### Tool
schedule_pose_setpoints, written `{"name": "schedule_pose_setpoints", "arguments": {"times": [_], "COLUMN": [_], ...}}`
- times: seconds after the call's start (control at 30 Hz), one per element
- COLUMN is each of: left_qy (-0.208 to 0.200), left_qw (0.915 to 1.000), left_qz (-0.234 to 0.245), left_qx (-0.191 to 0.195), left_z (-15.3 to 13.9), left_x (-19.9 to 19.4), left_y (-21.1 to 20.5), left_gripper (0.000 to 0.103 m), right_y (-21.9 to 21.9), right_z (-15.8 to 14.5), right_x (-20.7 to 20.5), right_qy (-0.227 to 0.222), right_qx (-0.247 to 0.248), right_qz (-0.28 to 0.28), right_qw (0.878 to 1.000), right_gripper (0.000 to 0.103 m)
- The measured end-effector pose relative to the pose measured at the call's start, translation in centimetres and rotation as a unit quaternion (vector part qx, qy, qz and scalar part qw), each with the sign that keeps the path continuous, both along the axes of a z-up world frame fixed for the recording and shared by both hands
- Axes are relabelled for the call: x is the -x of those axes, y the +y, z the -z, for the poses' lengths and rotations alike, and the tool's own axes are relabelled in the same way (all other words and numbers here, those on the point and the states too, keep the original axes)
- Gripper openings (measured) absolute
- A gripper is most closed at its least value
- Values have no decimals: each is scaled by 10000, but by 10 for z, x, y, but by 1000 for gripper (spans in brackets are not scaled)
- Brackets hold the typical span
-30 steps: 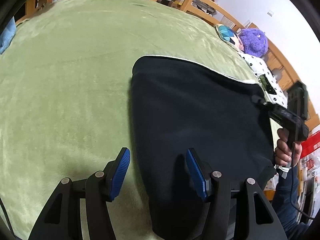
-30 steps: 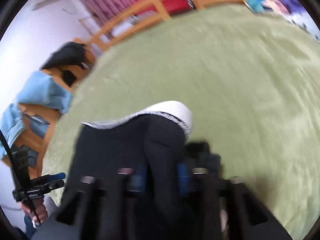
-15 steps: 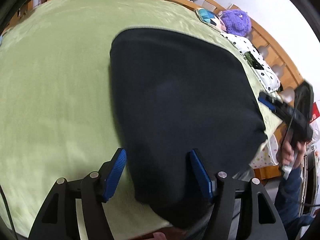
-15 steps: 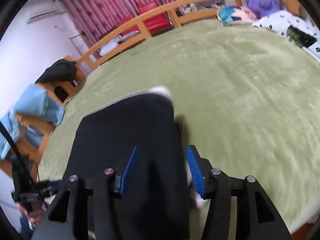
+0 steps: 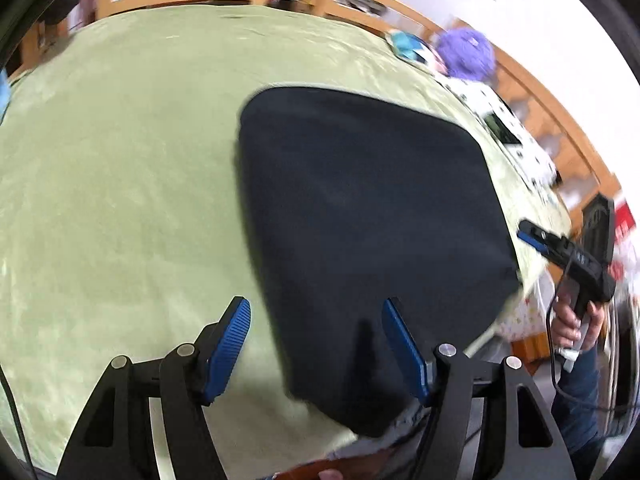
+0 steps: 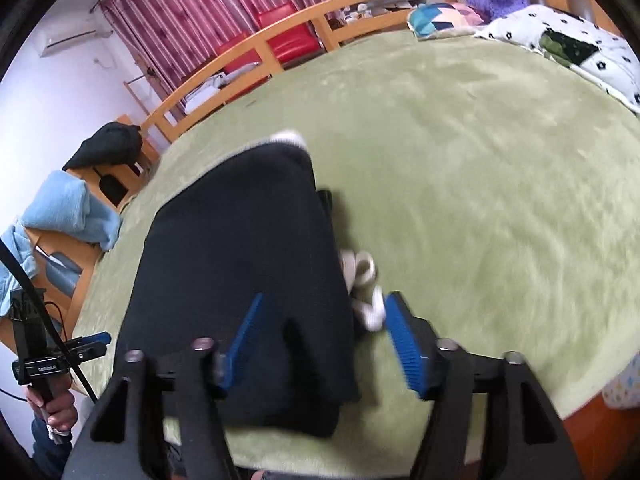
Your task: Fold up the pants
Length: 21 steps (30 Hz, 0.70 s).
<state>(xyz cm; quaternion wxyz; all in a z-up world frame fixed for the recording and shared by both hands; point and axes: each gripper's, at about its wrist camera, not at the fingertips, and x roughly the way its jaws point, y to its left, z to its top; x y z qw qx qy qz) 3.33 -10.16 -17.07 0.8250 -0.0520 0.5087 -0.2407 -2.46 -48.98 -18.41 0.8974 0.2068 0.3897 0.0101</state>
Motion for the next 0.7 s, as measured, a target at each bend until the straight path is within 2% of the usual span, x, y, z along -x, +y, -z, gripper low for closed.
{"name": "schedule_pose_setpoints", "arguments": {"times": [0.13,0.2,0.23,0.27,0.3,0.4,0.47,0.6,0.63,0.7], "left_qy": [230,460,553,657,734,798,824,858,876,880], "left_qw": [9986,9965,9958,9949,9939,9913,9910,9925,9921,9916], "left_qz": [-458,-587,-609,-627,-656,-696,-695,-611,-620,-626], "left_qx": [160,382,407,434,504,778,798,626,642,716], "left_z": [17,31,40,48,55,70,74,75,75,72], "left_x": [-44,-65,-68,-74,-77,-89,-94,-94,-93,-93], "left_y": [-3,-12,-14,-18,-20,-27,-36,-48,-45,-41], "left_gripper": [66,66,66,67,67,69,69,69,66,51], "right_y": [6,12,13,12,10,3,1,5,7,10], "right_z": [11,26,32,39,44,57,64,68,70,70], "right_x": [-39,-66,-74,-77,-80,-88,-92,-94,-96,-95], "right_qy": [270,592,677,716,743,831,826,797,783,735], "right_qx": [10,-17,-58,-82,-103,-515,-685,-701,-742,-913], "right_qz": [-324,-608,-685,-690,-656,-672,-699,-740,-743,-708], "right_qw": [9991,9964,9953,9950,9950,9929,9918,9916,9914,9906], "right_gripper": [68,67,69,77,80,82,86,86,86,79]}}
